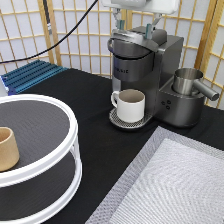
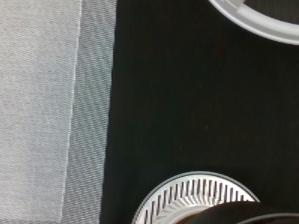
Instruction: Make coffee
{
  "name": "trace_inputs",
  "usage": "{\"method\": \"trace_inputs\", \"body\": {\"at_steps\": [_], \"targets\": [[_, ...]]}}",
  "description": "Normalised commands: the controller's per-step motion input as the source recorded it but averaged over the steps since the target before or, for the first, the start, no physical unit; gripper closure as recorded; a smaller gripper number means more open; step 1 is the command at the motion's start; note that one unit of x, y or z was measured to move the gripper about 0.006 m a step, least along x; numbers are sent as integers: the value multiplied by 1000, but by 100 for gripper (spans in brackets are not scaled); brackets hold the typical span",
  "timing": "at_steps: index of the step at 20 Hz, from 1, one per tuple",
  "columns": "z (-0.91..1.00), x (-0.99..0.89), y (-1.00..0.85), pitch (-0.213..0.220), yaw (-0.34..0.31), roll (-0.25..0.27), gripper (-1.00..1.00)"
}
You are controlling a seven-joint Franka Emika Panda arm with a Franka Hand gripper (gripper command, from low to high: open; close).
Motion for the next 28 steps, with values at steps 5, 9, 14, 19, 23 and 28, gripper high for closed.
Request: {"method": "trace_inputs", "body": {"at_steps": [5, 9, 14, 19, 23, 28], "targets": [[417, -49, 361, 0, -59, -4, -100], [454, -96, -95, 0, -97, 0, -100], [377, 51, -538, 3, -159, -1, -100], [-49, -2, -374, 0, -174, -7, -100], [-481, -56, -24, 0, -124, -27, -100], [-669, -209, -77, 20, -80, -19, -100]]}}
